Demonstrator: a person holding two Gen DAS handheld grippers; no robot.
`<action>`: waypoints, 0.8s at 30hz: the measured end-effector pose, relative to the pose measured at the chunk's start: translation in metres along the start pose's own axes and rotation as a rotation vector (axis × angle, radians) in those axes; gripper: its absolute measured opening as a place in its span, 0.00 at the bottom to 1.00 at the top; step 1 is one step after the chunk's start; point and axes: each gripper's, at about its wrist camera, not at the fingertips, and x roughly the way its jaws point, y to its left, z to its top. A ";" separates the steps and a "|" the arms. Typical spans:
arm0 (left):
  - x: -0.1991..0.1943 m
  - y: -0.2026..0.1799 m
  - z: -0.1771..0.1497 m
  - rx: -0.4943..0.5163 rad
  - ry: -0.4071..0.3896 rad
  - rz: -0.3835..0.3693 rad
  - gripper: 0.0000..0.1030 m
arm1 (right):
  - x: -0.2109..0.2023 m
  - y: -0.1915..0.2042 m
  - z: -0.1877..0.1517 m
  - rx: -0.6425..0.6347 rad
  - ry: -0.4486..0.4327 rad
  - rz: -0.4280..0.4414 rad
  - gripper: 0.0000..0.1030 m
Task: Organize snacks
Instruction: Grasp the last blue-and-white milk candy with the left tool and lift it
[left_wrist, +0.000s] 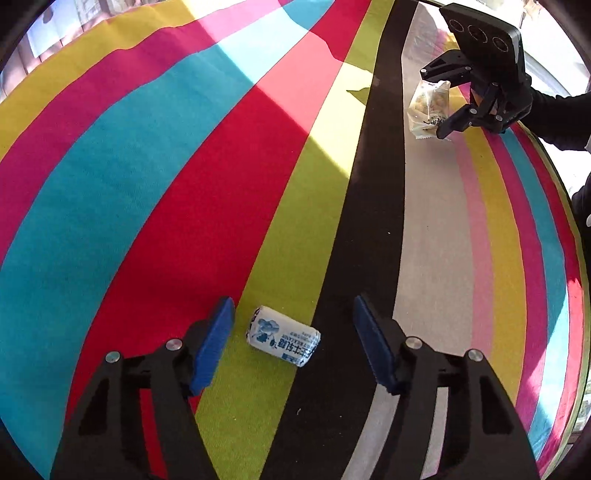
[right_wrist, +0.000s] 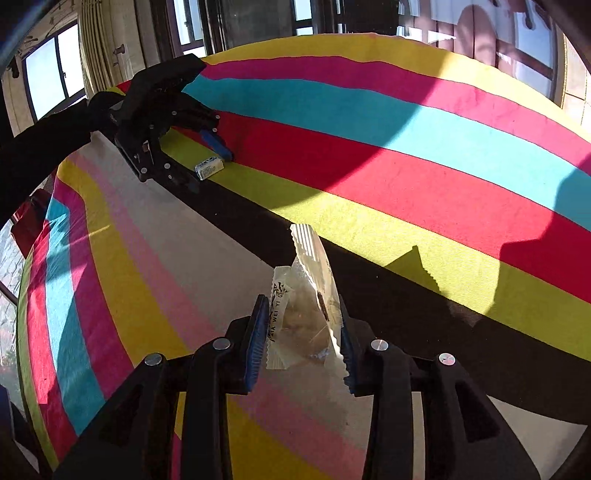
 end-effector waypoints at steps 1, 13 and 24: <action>-0.001 -0.003 -0.003 0.013 -0.007 -0.026 0.52 | 0.001 -0.001 0.003 0.006 0.001 -0.001 0.37; -0.026 -0.048 -0.049 -0.461 -0.111 0.197 0.34 | 0.001 0.001 0.003 0.017 -0.003 -0.017 0.37; -0.034 -0.154 -0.055 -0.671 -0.250 0.161 0.75 | -0.009 0.039 -0.001 -0.022 -0.025 0.013 0.37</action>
